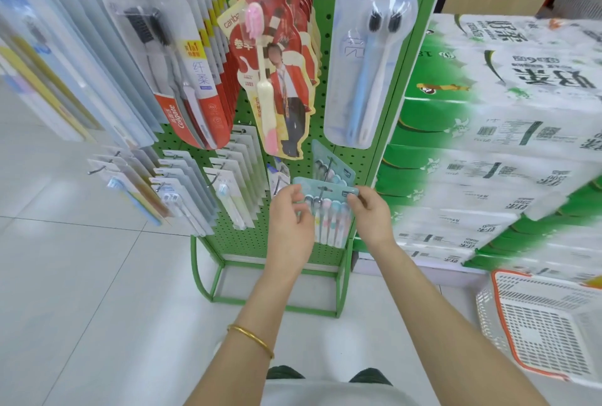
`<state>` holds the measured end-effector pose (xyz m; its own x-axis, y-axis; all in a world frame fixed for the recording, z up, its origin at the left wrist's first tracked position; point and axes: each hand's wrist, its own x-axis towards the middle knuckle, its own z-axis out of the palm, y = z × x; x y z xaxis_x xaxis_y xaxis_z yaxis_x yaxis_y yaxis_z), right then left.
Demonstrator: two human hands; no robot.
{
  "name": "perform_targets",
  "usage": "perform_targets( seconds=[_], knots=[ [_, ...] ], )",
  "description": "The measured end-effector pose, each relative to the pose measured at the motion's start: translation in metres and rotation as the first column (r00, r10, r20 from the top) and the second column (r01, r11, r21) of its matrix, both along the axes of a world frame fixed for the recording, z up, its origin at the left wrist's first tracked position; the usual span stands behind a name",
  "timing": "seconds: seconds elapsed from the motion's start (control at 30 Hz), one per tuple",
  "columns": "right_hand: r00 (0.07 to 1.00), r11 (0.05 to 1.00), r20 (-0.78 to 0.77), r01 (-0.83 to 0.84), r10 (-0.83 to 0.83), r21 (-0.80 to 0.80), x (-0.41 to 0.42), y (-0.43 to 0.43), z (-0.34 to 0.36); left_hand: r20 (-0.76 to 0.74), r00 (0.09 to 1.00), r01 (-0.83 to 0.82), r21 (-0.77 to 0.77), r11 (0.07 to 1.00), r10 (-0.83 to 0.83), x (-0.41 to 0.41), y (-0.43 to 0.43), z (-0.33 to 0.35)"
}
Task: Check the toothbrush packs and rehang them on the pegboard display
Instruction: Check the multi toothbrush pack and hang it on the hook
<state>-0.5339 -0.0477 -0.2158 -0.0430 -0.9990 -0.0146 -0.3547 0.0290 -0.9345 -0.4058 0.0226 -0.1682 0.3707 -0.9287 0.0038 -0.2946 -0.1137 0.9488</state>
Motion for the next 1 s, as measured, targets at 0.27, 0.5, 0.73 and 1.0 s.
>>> perform_targets(
  seconds=[0.27, 0.5, 0.73, 1.0],
  knots=[
    [0.993, 0.997, 0.088, -0.076, 0.073, 0.03, -0.002, 0.015, 0.003, 0.018, 0.995, -0.094, -0.025, 0.995, 0.095, 0.005, 0.005, -0.005],
    [0.979, 0.99, 0.169, -0.128, 0.118, 0.054, -0.007, 0.024, 0.003, 0.038, 0.984, -0.175, -0.044, 0.984, 0.176, 0.013, 0.009, -0.009],
    [0.972, 0.984, 0.197, -0.149, 0.127, 0.102, -0.006, 0.022, 0.007, 0.033, 0.976, -0.214, -0.02, 0.977, 0.214, 0.016, 0.01, -0.017],
    [0.959, 0.975, 0.231, -0.195, 0.165, 0.11, -0.012, 0.026, 0.012, 0.0, 0.978, -0.209, -0.015, 0.978, 0.209, 0.015, 0.014, -0.023]
  ],
)
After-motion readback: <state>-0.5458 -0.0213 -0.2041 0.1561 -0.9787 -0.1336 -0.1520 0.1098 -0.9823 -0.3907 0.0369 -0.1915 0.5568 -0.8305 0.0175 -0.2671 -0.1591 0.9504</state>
